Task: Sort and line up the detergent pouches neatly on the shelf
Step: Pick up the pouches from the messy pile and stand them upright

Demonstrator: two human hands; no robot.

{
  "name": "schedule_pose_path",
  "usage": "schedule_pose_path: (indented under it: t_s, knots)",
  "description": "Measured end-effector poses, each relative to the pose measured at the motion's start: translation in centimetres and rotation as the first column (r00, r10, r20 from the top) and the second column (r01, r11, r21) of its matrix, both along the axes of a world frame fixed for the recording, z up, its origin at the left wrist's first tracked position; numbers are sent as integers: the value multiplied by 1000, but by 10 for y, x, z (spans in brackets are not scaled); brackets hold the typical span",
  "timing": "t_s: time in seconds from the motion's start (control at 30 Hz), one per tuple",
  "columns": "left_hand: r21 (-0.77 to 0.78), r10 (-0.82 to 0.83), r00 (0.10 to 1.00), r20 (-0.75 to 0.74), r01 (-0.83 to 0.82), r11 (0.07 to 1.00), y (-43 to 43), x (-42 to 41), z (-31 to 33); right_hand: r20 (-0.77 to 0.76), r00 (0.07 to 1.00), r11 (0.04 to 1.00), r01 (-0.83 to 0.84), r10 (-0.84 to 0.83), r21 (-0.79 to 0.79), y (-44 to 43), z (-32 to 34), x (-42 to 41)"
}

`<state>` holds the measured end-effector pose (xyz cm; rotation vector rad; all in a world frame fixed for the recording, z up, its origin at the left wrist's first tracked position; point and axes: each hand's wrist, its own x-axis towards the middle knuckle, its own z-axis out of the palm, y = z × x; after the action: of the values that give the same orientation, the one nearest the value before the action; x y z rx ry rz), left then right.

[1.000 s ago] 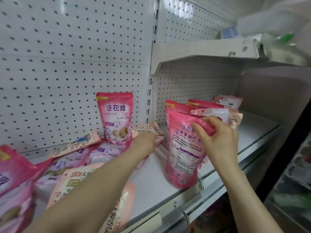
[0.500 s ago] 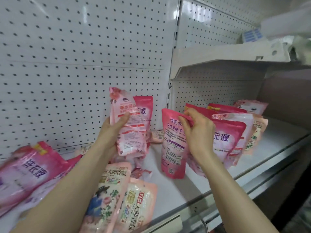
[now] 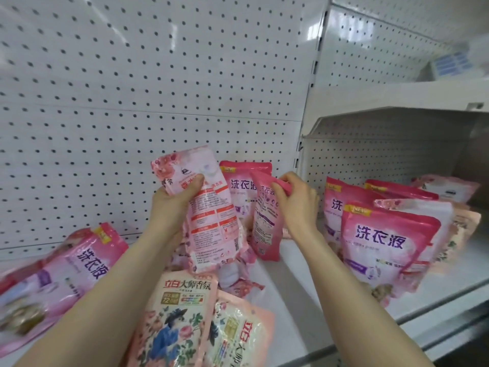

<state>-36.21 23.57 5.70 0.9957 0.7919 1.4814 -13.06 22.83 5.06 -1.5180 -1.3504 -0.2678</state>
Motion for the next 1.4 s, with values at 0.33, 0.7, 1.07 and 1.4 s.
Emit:
schedule_pose_path:
  t_s: [0.33,0.7,1.07,1.4]
  knots:
    - [45,-6,1000,26,4,999,7,12,11,-339,907,962,-273,249,-23,-20,-14,14]
    - [232,-71,830,-554,236,944,-6,36,26,-508,736,754,-616,448,-229,-28,-24,-3]
    - [196,125,860,-495,-30,980,20,20,14,-395,913,950,-203,97,-236,2,-50,18]
    - [195,117,885,-452,-29,980,24,1,4,168,975,688,223,-147,-691,64,-92,59]
